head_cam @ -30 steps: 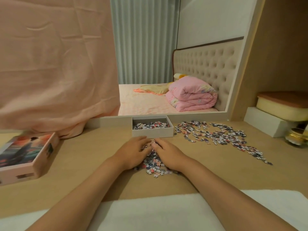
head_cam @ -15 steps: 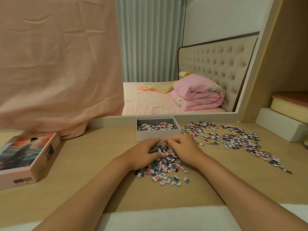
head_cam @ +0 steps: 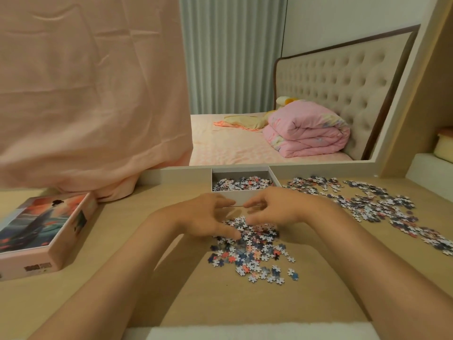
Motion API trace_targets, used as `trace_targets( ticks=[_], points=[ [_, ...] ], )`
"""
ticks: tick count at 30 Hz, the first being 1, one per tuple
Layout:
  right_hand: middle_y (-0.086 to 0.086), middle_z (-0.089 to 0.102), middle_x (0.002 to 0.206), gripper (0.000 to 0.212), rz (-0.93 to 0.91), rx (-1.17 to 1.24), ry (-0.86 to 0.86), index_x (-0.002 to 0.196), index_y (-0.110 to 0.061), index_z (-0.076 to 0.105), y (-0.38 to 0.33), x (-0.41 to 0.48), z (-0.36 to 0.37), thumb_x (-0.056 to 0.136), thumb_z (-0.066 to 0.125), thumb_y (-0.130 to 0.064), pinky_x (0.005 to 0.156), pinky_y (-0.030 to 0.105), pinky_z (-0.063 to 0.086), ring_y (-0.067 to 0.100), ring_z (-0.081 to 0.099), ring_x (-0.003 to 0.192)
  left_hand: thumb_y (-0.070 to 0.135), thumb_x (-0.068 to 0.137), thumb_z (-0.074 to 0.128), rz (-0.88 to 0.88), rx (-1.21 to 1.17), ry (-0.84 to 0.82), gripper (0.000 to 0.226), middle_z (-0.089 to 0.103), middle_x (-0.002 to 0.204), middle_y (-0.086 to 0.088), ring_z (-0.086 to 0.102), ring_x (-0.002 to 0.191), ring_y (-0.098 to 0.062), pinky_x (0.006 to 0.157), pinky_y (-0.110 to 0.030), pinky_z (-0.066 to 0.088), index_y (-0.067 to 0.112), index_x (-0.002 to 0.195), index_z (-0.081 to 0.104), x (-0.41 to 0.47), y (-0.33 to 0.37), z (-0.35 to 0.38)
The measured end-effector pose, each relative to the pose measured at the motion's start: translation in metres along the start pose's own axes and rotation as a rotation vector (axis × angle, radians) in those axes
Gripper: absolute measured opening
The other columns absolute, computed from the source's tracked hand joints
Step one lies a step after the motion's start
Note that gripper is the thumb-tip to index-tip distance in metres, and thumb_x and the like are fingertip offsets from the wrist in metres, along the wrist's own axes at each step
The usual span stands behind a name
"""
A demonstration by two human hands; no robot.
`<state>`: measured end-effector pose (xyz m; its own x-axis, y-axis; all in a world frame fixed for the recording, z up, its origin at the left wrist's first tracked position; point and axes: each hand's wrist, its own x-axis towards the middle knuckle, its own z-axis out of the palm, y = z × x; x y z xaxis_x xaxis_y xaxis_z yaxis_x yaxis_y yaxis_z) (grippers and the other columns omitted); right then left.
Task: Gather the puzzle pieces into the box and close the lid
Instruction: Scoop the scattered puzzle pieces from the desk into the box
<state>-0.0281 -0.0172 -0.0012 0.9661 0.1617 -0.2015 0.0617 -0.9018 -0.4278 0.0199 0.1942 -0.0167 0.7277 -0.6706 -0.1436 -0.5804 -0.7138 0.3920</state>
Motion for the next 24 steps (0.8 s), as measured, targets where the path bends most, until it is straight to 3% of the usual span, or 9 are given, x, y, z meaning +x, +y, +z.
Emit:
trace_targets(
  ticks=[3,5,8,13,18,22,24],
  points=[
    [-0.006,0.037,0.153,0.109,0.056,-0.197,-0.143,0.153,-0.035,0.031,-0.004,-0.004,0.005,0.062,0.079,-0.069,0.112,0.04,0.036,0.021,0.04,0.139,0.079,0.07,0.061,-0.058,0.21,-0.137,0.109,0.017,0.155,0.011,0.019,0.143,-0.018,0.116,-0.045,0.027,0.031,0.156,0.013,0.002,0.005,0.005],
    [-0.004,0.032,0.151,0.114,0.072,-0.31,-0.146,0.154,-0.039,0.028,-0.007,-0.004,0.008,0.058,0.078,-0.073,0.112,0.046,0.033,0.024,0.033,0.141,0.078,0.074,0.059,-0.028,0.28,-0.135,0.103,0.02,0.15,0.01,0.019,0.14,-0.017,0.115,-0.046,0.029,0.033,0.155,0.015,0.006,0.007,0.014],
    [-0.006,0.043,0.149,0.096,0.062,-0.263,-0.132,0.149,-0.036,0.04,-0.008,-0.003,0.011,0.066,0.08,-0.064,0.11,0.046,0.038,0.022,0.043,0.135,0.068,0.083,0.058,0.036,0.279,-0.059,0.083,0.031,0.141,0.006,0.027,0.133,-0.014,0.111,-0.041,0.033,0.032,0.152,0.03,0.011,0.005,0.022],
    [-0.007,0.068,0.121,0.053,0.016,-0.147,-0.039,0.128,-0.03,0.065,-0.009,-0.005,0.01,0.079,0.08,-0.043,0.092,0.032,0.048,0.015,0.063,0.104,0.047,0.087,0.067,0.139,0.196,0.103,0.046,0.052,0.115,0.008,0.052,0.104,-0.011,0.092,-0.03,0.044,0.03,0.13,0.062,0.015,0.007,0.025],
    [-0.009,0.067,0.096,0.038,0.011,-0.108,0.017,0.114,-0.027,0.072,-0.007,-0.003,0.013,0.079,0.081,-0.038,0.083,0.032,0.054,0.014,0.064,0.088,0.046,0.084,0.072,0.136,0.128,0.162,0.036,0.056,0.103,0.013,0.055,0.089,-0.007,0.077,-0.024,0.044,0.032,0.117,0.067,0.015,0.007,0.027],
    [-0.009,0.069,0.092,0.022,0.004,-0.065,0.008,0.095,-0.034,0.07,-0.006,0.0,0.014,0.078,0.082,-0.04,0.076,0.034,0.059,0.016,0.068,0.083,0.035,0.082,0.077,0.112,-0.014,0.197,0.028,0.062,0.097,0.016,0.061,0.085,-0.003,0.076,-0.021,0.05,0.029,0.107,0.066,0.013,0.008,0.029],
    [-0.011,0.068,0.089,0.019,-0.009,-0.043,0.018,0.093,-0.032,0.071,-0.006,0.001,0.013,0.078,0.082,-0.036,0.065,0.027,0.054,0.011,0.066,0.077,0.033,0.081,0.078,0.089,-0.06,0.189,0.027,0.064,0.094,0.017,0.062,0.085,-0.002,0.077,-0.02,0.052,0.028,0.104,0.066,0.013,0.008,0.029]
  ],
)
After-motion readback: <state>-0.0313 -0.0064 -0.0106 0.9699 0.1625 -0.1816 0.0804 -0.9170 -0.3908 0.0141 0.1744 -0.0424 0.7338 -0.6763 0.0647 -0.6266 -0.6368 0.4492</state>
